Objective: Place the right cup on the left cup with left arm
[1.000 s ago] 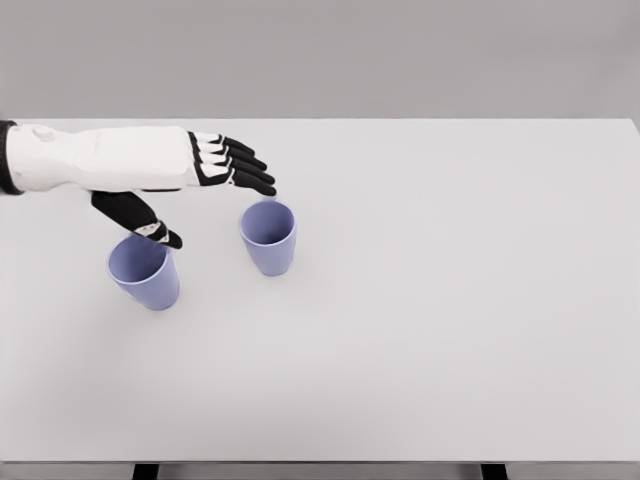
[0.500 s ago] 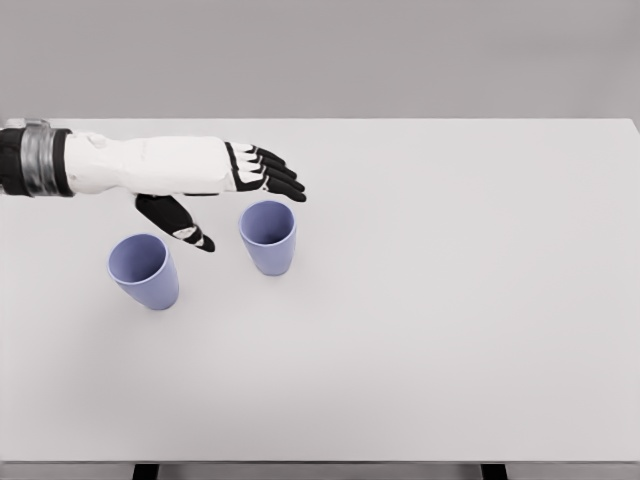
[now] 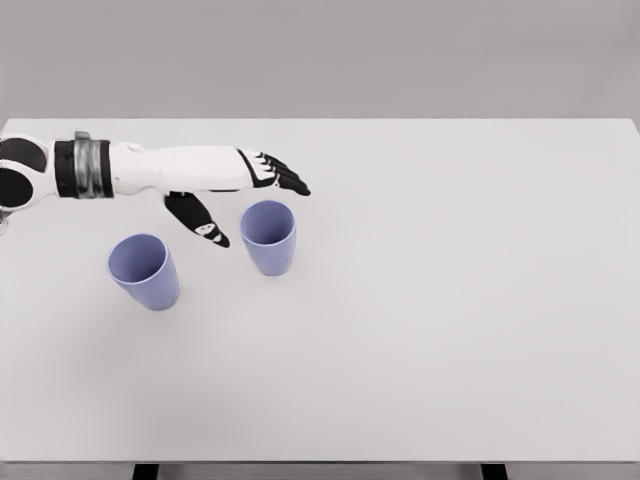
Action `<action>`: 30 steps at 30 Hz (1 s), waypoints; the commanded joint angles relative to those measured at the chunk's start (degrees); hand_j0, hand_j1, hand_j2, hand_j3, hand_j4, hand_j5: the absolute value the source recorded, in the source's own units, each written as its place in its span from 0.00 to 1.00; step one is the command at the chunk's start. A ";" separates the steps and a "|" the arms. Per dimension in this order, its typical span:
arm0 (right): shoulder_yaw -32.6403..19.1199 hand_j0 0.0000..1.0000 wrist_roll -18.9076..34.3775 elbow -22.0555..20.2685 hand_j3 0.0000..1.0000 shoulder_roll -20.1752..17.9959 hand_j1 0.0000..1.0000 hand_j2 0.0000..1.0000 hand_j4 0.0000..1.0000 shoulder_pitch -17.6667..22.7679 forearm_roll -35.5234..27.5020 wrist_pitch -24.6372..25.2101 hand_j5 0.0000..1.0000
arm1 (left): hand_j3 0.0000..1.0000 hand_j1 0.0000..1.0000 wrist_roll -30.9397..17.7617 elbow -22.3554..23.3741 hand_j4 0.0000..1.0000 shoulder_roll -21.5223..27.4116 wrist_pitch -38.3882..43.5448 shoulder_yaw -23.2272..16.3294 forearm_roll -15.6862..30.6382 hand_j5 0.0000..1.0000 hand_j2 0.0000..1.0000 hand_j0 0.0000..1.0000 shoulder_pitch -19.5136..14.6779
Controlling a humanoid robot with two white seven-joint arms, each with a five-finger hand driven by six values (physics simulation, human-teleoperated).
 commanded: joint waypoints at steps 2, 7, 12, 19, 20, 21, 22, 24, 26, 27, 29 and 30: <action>-0.02 1.00 0.04 0.01 1.00 0.00 1.00 1.00 1.00 0.00 0.07 -0.03 1.00 | 1.00 1.00 0.03 0.41 1.00 -1.15 0.15 -0.08 -0.26 1.00 1.00 1.00 0.44; 0.07 1.00 0.04 0.01 1.00 0.00 1.00 1.00 1.00 0.00 0.07 -0.03 1.00 | 1.00 1.00 0.03 0.68 1.00 -1.15 0.15 0.01 -0.26 1.00 1.00 1.00 0.62; -0.02 1.00 0.04 0.01 1.00 0.00 1.00 1.00 1.00 0.00 0.07 -0.03 1.00 | 1.00 1.00 0.03 0.76 1.00 -1.15 0.15 0.01 -0.26 1.00 1.00 1.00 0.70; -0.02 1.00 0.04 0.01 1.00 0.00 1.00 1.00 1.00 0.00 0.07 -0.03 1.00 | 1.00 1.00 0.12 1.20 1.00 -1.94 0.15 -0.08 -1.05 1.00 1.00 1.00 0.97; -0.02 1.00 0.04 0.01 1.00 0.00 1.00 1.00 1.00 0.00 0.07 -0.03 1.00 | 1.00 1.00 0.12 1.20 1.00 -2.03 0.15 0.01 -1.05 1.00 1.00 1.00 1.32; -0.02 1.00 0.04 0.01 1.00 0.00 1.00 1.00 1.00 0.00 0.07 -0.03 1.00 | 1.00 1.00 0.12 1.12 1.00 -1.94 0.15 0.01 -1.05 1.00 1.00 1.00 1.49; -0.02 1.00 -0.05 0.01 1.00 0.00 1.00 1.00 1.00 0.00 0.07 -0.03 1.00 | 1.00 1.00 0.20 1.12 1.00 -1.94 0.15 0.10 -1.05 1.00 1.00 1.00 1.84; 0.07 1.00 -0.05 0.01 1.00 0.00 1.00 1.00 1.00 0.00 0.07 -0.03 1.00 | 1.00 1.00 0.20 1.12 1.00 -1.68 0.15 0.27 -1.05 1.00 1.00 1.00 2.02; -0.02 1.00 0.04 0.01 1.00 0.00 1.00 1.00 1.00 0.00 0.07 -0.03 1.00 | 1.00 1.00 0.20 1.03 1.00 -1.59 0.15 0.36 -0.96 1.00 1.00 1.00 2.02; -0.02 1.00 -0.05 0.01 1.00 0.00 1.00 1.00 1.00 0.00 0.07 -0.03 1.00 | 1.00 1.00 0.20 1.03 1.00 -1.59 0.15 0.36 -0.96 1.00 1.00 1.00 2.02; -0.02 1.00 0.04 0.01 1.00 0.00 1.00 1.00 1.00 0.00 0.07 -0.03 1.00 | 1.00 1.00 0.20 0.94 1.00 -1.50 0.15 0.36 -0.96 1.00 1.00 1.00 2.11; -0.02 1.00 -0.05 0.01 1.00 0.00 1.00 1.00 1.00 0.00 0.07 -0.03 1.00 | 1.00 1.00 0.20 0.85 1.00 -1.50 0.15 0.36 -0.96 1.00 1.00 1.00 2.11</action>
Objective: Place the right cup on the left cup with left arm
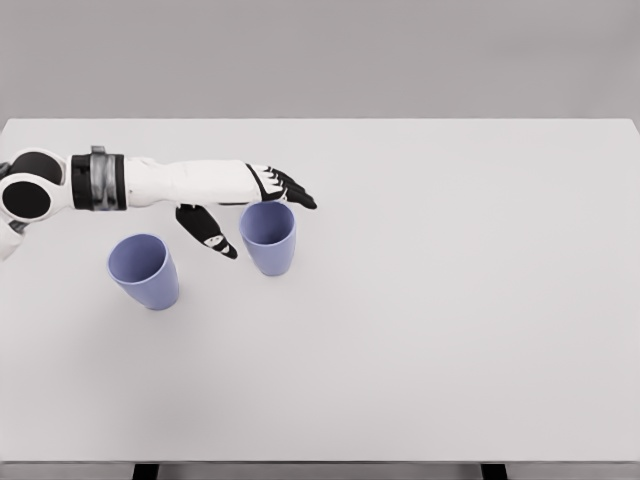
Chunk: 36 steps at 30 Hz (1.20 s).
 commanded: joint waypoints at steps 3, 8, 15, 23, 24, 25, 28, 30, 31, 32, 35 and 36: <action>-0.01 1.00 0.06 0.01 1.00 0.00 1.00 1.00 1.00 0.00 0.07 -0.03 1.00 | 1.00 1.00 0.03 -0.71 1.00 0.16 0.13 0.09 0.45 1.00 1.00 1.00 0.09; -0.01 1.00 0.06 0.01 1.00 0.00 1.00 1.00 1.00 0.00 0.07 -0.03 1.00 | 1.00 1.00 0.03 -2.20 1.00 -0.02 0.13 0.27 0.54 1.00 1.00 1.00 0.53; -0.01 1.00 0.06 0.01 1.00 0.00 1.00 1.00 1.00 0.00 0.07 -0.03 1.00 | 1.00 1.00 0.12 0.17 1.00 -0.37 0.13 -0.08 -1.40 1.00 1.00 1.00 0.44; -0.01 1.00 0.06 0.01 1.00 0.00 1.00 1.00 1.00 0.00 0.07 -0.03 1.00 | 1.00 1.00 0.12 0.52 1.00 -0.63 0.13 -0.08 -1.40 1.00 1.00 1.00 0.79; -0.01 1.00 0.06 0.01 1.00 0.00 1.00 1.00 1.00 0.00 0.07 -0.03 1.00 | 1.00 1.00 0.03 0.70 1.00 -0.72 0.13 -0.08 -1.48 1.00 1.00 1.00 0.79; -0.01 1.00 0.06 0.01 1.00 0.00 1.00 1.00 1.00 0.00 0.07 -0.03 1.00 | 1.00 1.00 0.03 1.05 1.00 -0.81 0.13 -0.08 -1.49 1.00 1.00 1.00 0.79; -0.01 1.00 0.06 0.01 1.00 0.00 1.00 1.00 1.00 0.00 0.07 -0.03 1.00 | 1.00 1.00 0.03 2.72 1.00 -2.74 0.13 0.62 -4.38 1.00 1.00 1.00 0.70; -0.01 1.00 0.06 0.01 1.00 0.00 1.00 1.00 1.00 0.00 0.07 -0.03 1.00 | 1.00 1.00 0.03 2.72 1.00 -2.74 0.13 0.79 -6.41 1.00 1.00 1.00 0.70; 0.08 1.00 0.06 0.01 1.00 0.00 1.00 1.00 1.00 0.00 0.07 -0.03 1.00 | 1.00 1.00 0.03 2.72 1.00 -2.74 0.13 0.71 -6.41 1.00 1.00 1.00 0.70; -0.01 1.00 0.06 0.01 1.00 0.00 1.00 1.00 1.00 0.00 0.07 -0.03 1.00 | 1.00 1.00 0.03 2.81 1.00 -2.74 0.13 0.71 -6.41 1.00 1.00 1.00 0.70; -0.01 1.00 0.06 0.01 1.00 0.00 1.00 1.00 1.00 0.00 0.07 -0.03 1.00 | 1.00 1.00 0.03 3.07 1.00 -2.74 0.13 0.79 -6.32 1.00 1.00 1.00 0.70; -0.01 1.00 0.06 0.01 1.00 0.00 1.00 1.00 1.00 0.00 0.07 -0.03 1.00 | 1.00 1.00 0.03 2.98 1.00 -2.83 0.13 0.79 -6.14 1.00 1.00 1.00 0.70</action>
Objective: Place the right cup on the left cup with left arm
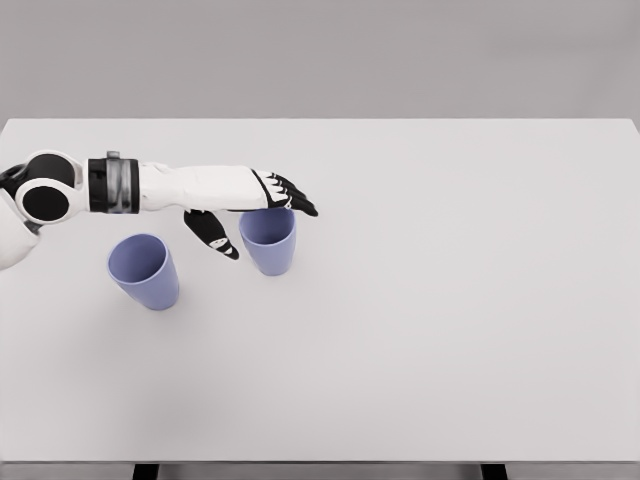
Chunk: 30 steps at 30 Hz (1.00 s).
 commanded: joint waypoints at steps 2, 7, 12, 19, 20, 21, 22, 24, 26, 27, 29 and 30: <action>0.08 1.00 0.03 0.01 1.00 0.00 1.00 1.00 1.00 0.00 0.07 -0.03 1.00 | 1.00 1.00 0.02 0.10 1.00 -0.10 0.13 0.14 0.39 1.00 1.00 1.00 0.00; -0.01 1.00 0.03 0.01 1.00 0.00 1.00 1.00 1.00 0.00 0.07 -0.03 1.00 | 1.00 1.00 0.11 1.86 1.00 -0.62 0.13 0.14 0.04 1.00 1.00 1.00 0.00; -0.01 1.00 -0.06 0.01 1.00 0.00 1.00 1.00 1.00 0.00 0.07 -0.03 1.00 | 1.00 1.00 0.02 4.32 1.00 -2.64 0.13 -0.04 -0.40 1.00 1.00 1.00 0.00; -0.01 1.00 0.03 0.01 1.00 0.00 1.00 1.00 1.00 0.00 0.07 -0.03 1.00 | 1.00 1.00 0.11 5.20 1.00 -3.26 0.13 -0.30 -0.75 1.00 1.00 1.00 0.09; -0.01 1.00 0.03 0.01 1.00 0.00 1.00 1.00 1.00 0.00 0.07 -0.03 1.00 | 1.00 1.00 0.11 5.46 1.00 -3.35 0.13 -0.04 -1.89 1.00 1.00 1.00 0.26; -0.01 1.00 0.03 0.01 1.00 0.00 1.00 1.00 1.00 0.00 0.07 -0.03 1.00 | 1.00 1.00 0.11 5.81 1.00 -3.44 0.13 0.05 -2.33 1.00 1.00 1.00 0.44; -0.01 1.00 0.03 0.01 1.00 0.00 1.00 1.00 1.00 0.00 0.07 -0.03 1.00 | 1.00 1.00 0.11 6.08 1.00 -3.44 0.13 0.05 -2.33 1.00 1.00 1.00 0.44; -0.01 1.00 0.03 0.01 1.00 0.00 1.00 1.00 1.00 0.00 0.07 -0.03 1.00 | 1.00 1.00 0.11 6.96 1.00 -3.79 0.13 -0.04 -2.42 1.00 1.00 1.00 0.53; -0.01 1.00 0.03 0.01 1.00 0.00 1.00 1.00 1.00 0.00 0.07 -0.03 1.00 | 1.00 1.00 0.02 7.04 1.00 -4.40 0.13 -0.22 -2.51 1.00 1.00 1.00 0.53; -0.01 1.00 0.03 0.01 1.00 0.00 1.00 1.00 1.00 0.00 0.07 -0.03 1.00 | 1.00 1.00 0.02 7.13 1.00 -4.93 0.13 -0.30 -2.95 1.00 1.00 1.00 0.53; -0.01 1.00 0.03 0.01 1.00 0.00 1.00 1.00 1.00 0.00 0.07 -0.03 1.00 | 1.00 1.00 0.11 7.40 1.00 -5.02 0.13 -0.04 -3.39 1.00 1.00 1.00 0.53; -0.01 1.00 -0.06 0.01 1.00 0.00 1.00 1.00 1.00 0.00 0.07 -0.03 1.00 | 1.00 1.00 0.11 7.48 1.00 -5.02 0.13 -0.04 -3.39 1.00 1.00 1.00 0.53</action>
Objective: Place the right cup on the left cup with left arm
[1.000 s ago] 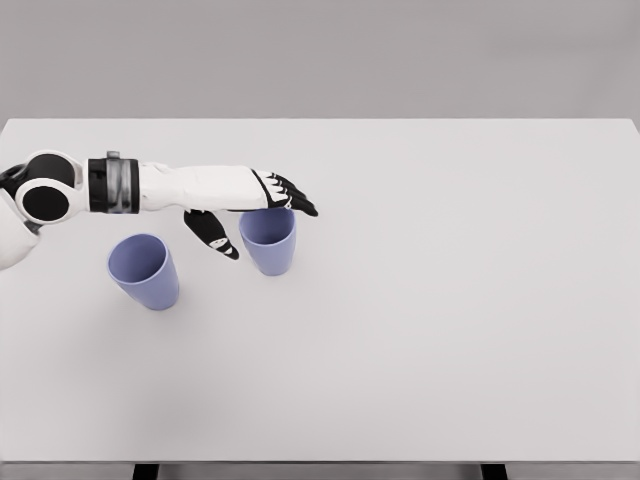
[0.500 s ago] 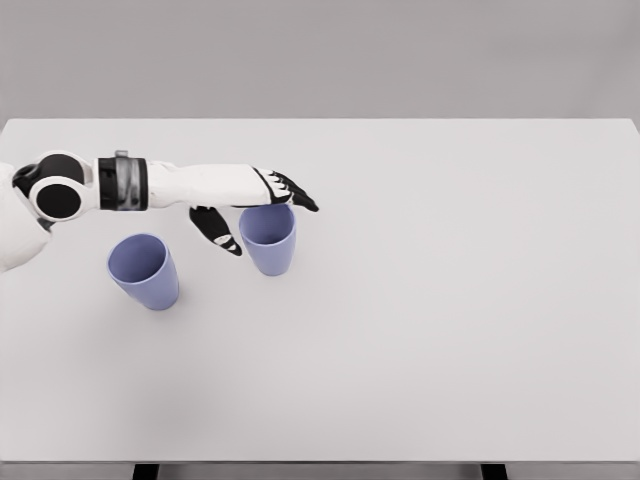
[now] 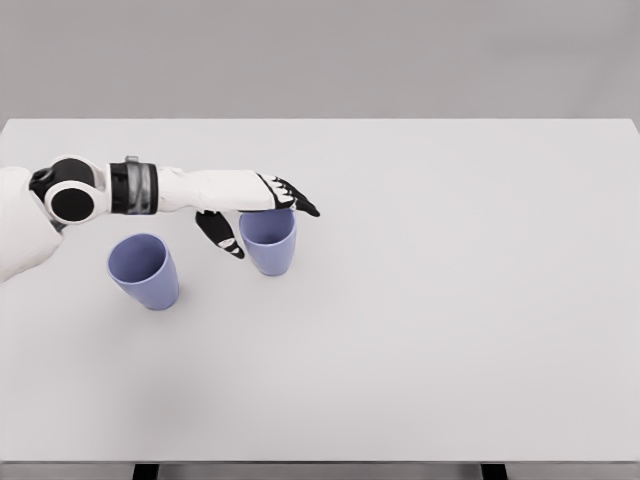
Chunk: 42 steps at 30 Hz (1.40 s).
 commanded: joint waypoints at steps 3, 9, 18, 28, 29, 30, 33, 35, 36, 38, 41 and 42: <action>-0.01 1.00 0.04 0.01 1.00 0.00 1.00 1.00 1.00 0.00 0.07 -0.03 1.00 | 1.00 1.00 0.05 0.59 1.00 -0.34 0.13 0.20 0.01 1.00 1.00 1.00 1.05; -0.01 1.00 0.04 0.01 1.00 0.00 1.00 1.00 1.00 0.00 0.07 -0.03 1.00 | 0.72 0.72 0.05 0.59 0.72 -0.34 0.13 0.20 0.10 0.72 0.72 0.72 1.14; -0.01 1.00 0.04 0.01 1.00 0.00 1.00 1.00 1.00 0.00 0.07 -0.03 1.00 | 0.57 0.57 0.58 0.50 0.57 0.10 0.13 0.29 1.15 0.57 0.57 0.57 1.14; -0.01 1.00 0.04 0.01 1.00 0.00 1.00 1.00 1.00 0.00 0.07 -0.03 1.00 | 0.53 0.53 0.49 -4.86 0.53 3.09 0.13 0.29 4.40 0.53 0.53 0.53 0.70; -0.01 1.00 0.04 0.01 1.00 0.00 1.00 1.00 1.00 0.00 0.07 -0.03 1.00 | 0.53 0.53 0.49 -5.82 0.53 3.97 0.13 0.29 5.11 0.53 0.53 0.53 0.62; -0.01 1.00 -0.05 0.01 1.00 0.00 1.00 1.00 1.00 0.00 0.07 -0.03 1.00 | 0.53 0.53 0.49 -6.44 0.53 4.84 0.13 0.29 5.55 0.53 0.53 0.53 0.62; -0.01 1.00 0.04 0.01 1.00 0.00 1.00 1.00 1.00 0.00 0.07 -0.03 1.00 | 0.53 0.53 0.49 -9.25 0.53 7.83 0.13 0.29 7.04 0.53 0.53 0.53 0.00; -0.01 1.00 0.04 0.01 1.00 0.00 1.00 1.00 1.00 0.00 0.07 -0.03 1.00 | 0.53 0.53 0.49 -12.33 0.53 10.29 0.13 0.29 8.89 0.53 0.53 0.53 -0.53; -0.01 1.00 0.04 0.01 1.00 0.00 1.00 1.00 1.00 0.00 0.07 -0.03 1.00 | 0.53 0.53 0.49 -13.21 0.53 11.26 0.13 0.29 9.41 0.53 0.53 0.53 -0.97; -0.01 1.00 0.04 0.01 1.00 0.00 1.00 1.00 1.00 0.00 0.07 -0.03 1.00 | 0.53 0.53 0.49 -15.14 0.53 13.11 0.13 0.29 11.08 0.53 0.53 0.53 -1.41; -0.01 1.00 0.04 0.01 1.00 0.00 1.00 1.00 1.00 0.00 0.07 -0.03 1.00 | 0.53 0.53 0.49 -17.60 0.53 15.83 0.13 0.29 13.19 0.53 0.53 0.53 -2.63; -0.01 1.00 0.04 0.01 1.00 0.00 1.00 1.00 1.00 0.00 0.07 -0.03 1.00 | 0.53 0.53 0.49 -18.83 0.53 17.06 0.13 0.20 14.16 0.53 0.53 0.53 -3.16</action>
